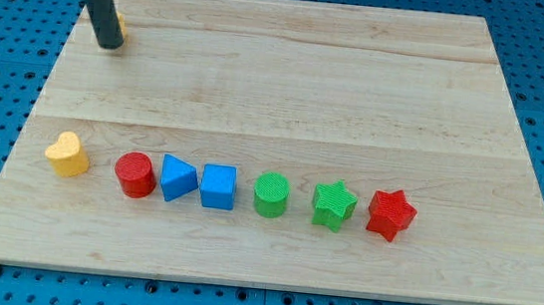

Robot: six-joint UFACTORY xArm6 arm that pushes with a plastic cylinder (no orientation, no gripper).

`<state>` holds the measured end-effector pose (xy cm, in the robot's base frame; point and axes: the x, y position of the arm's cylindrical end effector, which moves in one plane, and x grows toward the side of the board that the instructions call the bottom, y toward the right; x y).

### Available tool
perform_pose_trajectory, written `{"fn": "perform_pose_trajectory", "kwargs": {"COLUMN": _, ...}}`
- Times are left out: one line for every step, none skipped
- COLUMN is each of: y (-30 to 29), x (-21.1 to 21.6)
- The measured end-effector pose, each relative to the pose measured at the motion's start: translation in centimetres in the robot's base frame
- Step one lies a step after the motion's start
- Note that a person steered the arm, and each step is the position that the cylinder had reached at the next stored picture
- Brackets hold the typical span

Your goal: Nudge the yellow hexagon right a bit

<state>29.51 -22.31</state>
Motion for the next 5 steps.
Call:
{"fn": "perform_pose_trajectory", "kwargs": {"y": 0.3, "x": -2.1}}
{"fn": "perform_pose_trajectory", "kwargs": {"y": 0.7, "x": -2.2}}
{"fn": "perform_pose_trajectory", "kwargs": {"y": 0.8, "x": -1.5}}
{"fn": "perform_pose_trajectory", "kwargs": {"y": -1.6, "x": 0.1}}
{"fn": "perform_pose_trajectory", "kwargs": {"y": -7.3, "x": -2.2}}
